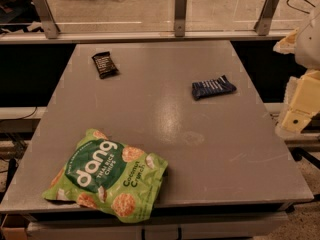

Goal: Move rxbar blueberry near green rice chip bag

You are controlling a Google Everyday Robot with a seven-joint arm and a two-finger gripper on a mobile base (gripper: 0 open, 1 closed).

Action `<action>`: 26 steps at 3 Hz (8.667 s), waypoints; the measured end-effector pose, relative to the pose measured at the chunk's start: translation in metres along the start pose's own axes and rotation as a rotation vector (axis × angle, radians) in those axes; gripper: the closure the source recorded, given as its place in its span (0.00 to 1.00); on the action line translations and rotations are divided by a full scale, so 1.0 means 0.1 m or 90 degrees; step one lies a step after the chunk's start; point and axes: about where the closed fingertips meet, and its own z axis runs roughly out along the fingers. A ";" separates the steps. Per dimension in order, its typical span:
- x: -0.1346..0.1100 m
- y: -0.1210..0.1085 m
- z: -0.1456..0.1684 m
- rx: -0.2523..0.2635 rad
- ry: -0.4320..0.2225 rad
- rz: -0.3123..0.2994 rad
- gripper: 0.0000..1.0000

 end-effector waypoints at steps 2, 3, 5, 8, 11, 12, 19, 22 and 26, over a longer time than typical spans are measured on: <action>-0.05 -0.05 0.02 0.003 -0.024 -0.003 0.00; -0.22 -0.36 0.24 0.010 -0.080 -0.011 0.00; -0.53 -1.27 1.03 -0.003 -0.181 0.003 0.00; -0.55 -1.62 2.04 -0.075 -0.219 0.035 0.07; -0.57 -1.62 2.11 -0.091 -0.227 0.042 0.69; -0.58 -1.64 2.06 -0.090 -0.228 0.041 0.94; -1.76 -0.19 1.40 -0.153 -0.389 -0.179 1.00; -2.09 0.32 1.54 -0.227 -0.400 -0.243 0.36; -1.55 -0.48 1.18 -0.118 -0.433 -0.144 0.00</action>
Offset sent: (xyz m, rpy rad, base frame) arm 0.0147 0.0083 -0.0054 0.0796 -0.0131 0.0318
